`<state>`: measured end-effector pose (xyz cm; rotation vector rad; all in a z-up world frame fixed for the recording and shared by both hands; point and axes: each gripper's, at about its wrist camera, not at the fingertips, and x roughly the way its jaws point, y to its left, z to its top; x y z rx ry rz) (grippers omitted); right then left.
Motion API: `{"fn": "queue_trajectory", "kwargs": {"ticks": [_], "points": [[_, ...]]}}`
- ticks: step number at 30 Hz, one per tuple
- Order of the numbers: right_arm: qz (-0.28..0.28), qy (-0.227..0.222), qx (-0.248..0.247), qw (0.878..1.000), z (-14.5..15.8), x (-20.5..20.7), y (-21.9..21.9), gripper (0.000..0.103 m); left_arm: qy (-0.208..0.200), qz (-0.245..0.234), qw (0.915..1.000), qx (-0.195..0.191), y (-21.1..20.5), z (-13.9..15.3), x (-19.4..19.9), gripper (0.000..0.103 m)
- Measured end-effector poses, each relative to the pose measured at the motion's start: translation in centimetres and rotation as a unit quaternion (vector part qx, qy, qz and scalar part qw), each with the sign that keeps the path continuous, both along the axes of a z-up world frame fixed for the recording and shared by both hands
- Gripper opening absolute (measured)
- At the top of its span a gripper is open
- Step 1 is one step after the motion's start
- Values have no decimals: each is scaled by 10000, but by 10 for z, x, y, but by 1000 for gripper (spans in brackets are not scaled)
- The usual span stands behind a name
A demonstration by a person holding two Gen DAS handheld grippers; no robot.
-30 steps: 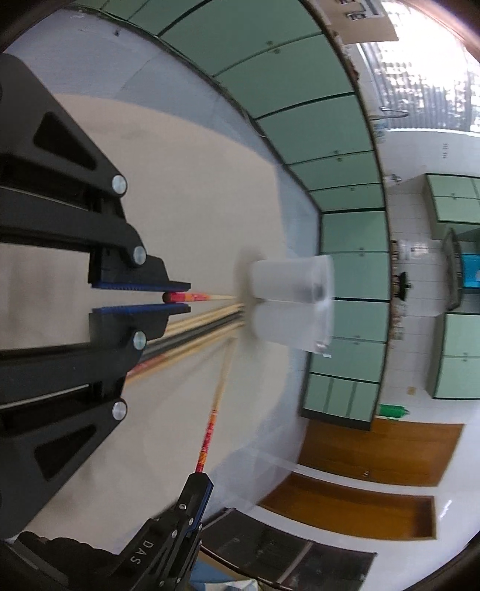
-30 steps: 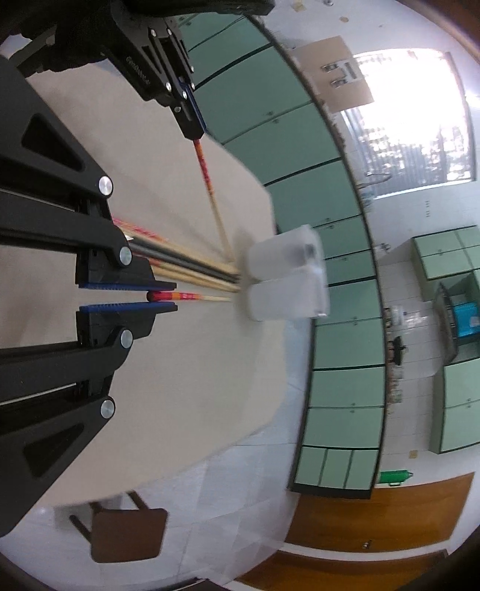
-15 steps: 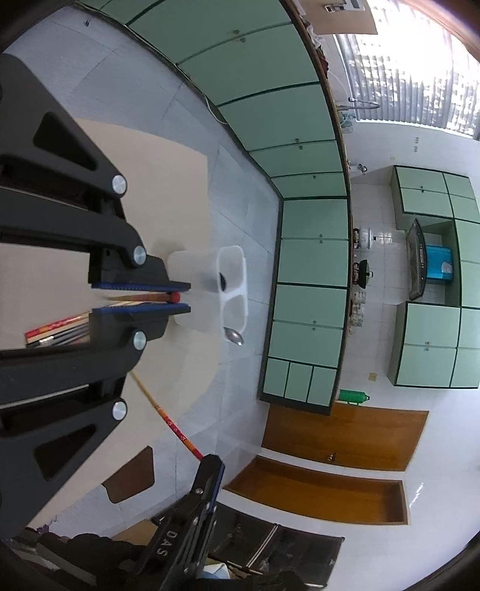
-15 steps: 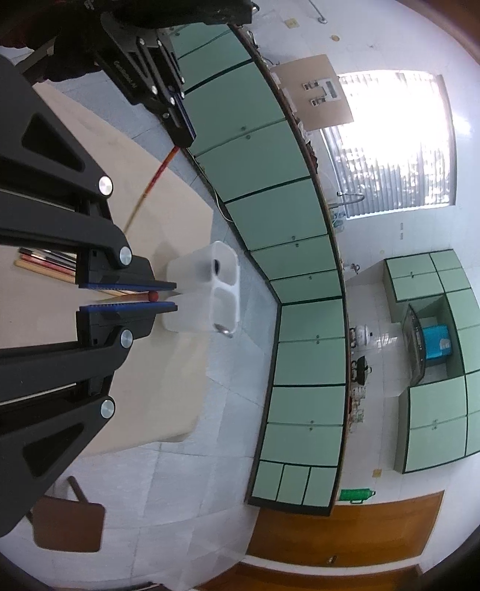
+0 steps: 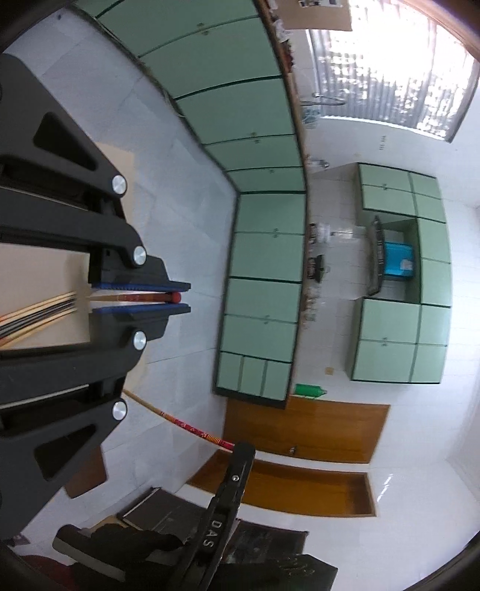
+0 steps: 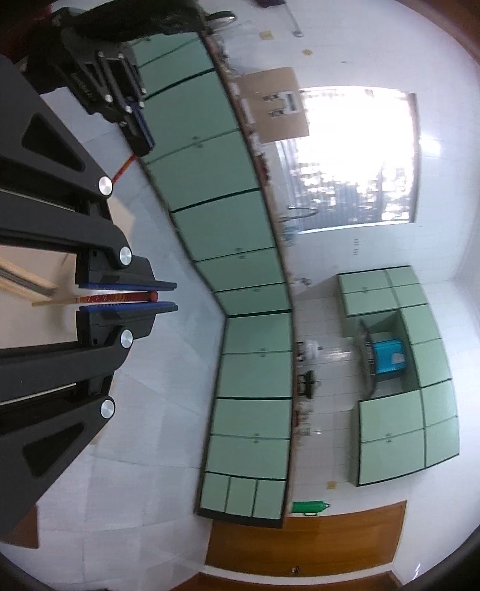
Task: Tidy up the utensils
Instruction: 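Lift the chopstick and drop it into the white caddy with the right gripper, then move the right gripper back over the remaining chopsticks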
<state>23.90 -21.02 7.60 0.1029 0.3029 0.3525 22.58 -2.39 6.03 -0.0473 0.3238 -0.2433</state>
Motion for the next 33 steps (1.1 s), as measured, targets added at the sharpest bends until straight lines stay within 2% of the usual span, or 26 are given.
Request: {"fn": "queue_trajectory", "kwargs": {"ticks": [5,10,16,23,25,26,27,29,31,33], "points": [[-218,-308,-18,9993,15,41,7,5,-332,189,9993,26,-3,22,30,5],[-350,-224,13,9991,0,85,13,5,-432,349,9983,176,-12,18,67,5],[-463,199,-160,9986,-41,127,22,5,41,260,9996,126,-16,-14,108,5],[-388,673,-233,9967,-70,140,24,7,435,251,9984,256,-13,-44,123,7],[-423,677,-280,9964,-73,136,21,15,452,282,9983,256,-8,-45,122,8],[-446,671,-291,9963,-73,133,20,19,448,296,9983,247,-6,-45,121,12],[-488,667,-290,9962,-73,129,18,27,439,324,9982,242,-4,-43,120,15],[-537,655,-240,9961,-72,121,12,37,406,367,9983,216,-2,-40,115,27],[-627,617,-151,9960,-72,108,3,53,342,392,9984,201,3,-37,103,35],[-706,567,-107,9958,-72,94,-5,62,303,407,9985,213,5,-35,94,44]]}}
